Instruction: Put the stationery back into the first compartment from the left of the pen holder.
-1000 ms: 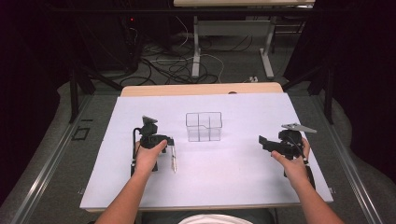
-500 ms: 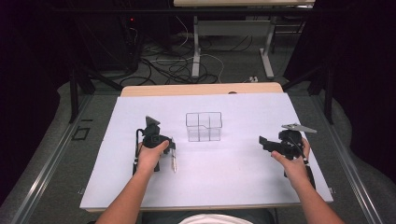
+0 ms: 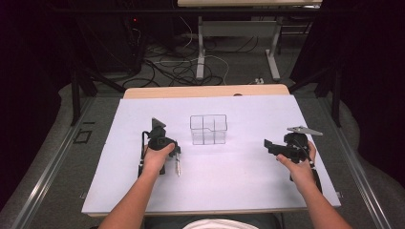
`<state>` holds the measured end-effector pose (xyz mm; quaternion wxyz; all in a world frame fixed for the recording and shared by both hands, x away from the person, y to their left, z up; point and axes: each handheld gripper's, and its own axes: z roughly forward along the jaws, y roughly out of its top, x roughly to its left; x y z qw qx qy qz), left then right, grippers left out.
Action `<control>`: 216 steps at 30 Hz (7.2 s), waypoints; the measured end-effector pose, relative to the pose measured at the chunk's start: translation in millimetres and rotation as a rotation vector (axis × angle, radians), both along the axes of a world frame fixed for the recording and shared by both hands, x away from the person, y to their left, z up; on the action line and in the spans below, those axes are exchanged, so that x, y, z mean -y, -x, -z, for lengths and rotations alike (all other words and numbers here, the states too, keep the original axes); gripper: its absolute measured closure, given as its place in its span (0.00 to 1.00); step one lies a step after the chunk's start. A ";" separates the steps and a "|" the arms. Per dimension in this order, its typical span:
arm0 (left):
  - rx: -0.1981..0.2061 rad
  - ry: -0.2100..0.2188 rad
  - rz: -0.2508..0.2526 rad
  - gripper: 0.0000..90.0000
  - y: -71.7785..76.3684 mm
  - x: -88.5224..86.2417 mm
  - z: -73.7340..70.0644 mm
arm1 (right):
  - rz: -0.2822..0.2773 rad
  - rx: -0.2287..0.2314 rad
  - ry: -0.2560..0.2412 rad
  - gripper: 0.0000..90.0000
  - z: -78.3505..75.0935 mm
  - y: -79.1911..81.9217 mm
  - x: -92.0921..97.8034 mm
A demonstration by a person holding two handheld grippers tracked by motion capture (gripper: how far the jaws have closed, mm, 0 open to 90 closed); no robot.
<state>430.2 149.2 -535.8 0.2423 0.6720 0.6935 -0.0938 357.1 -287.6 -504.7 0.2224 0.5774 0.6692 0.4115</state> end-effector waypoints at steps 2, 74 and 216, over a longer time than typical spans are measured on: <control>-0.005 -0.001 0.011 0.79 0.0 -0.4 -0.3 | 0.000 0.001 0.003 0.16 0.3 -0.3 -0.1; 0.539 0.039 -0.087 0.89 27.3 -6.7 -58.9 | -0.023 -0.025 -0.020 0.17 4.1 -1.8 1.9; 0.700 0.189 0.440 0.79 114.5 93.5 -52.6 | -0.535 -0.086 -0.487 0.89 -19.2 1.6 -125.4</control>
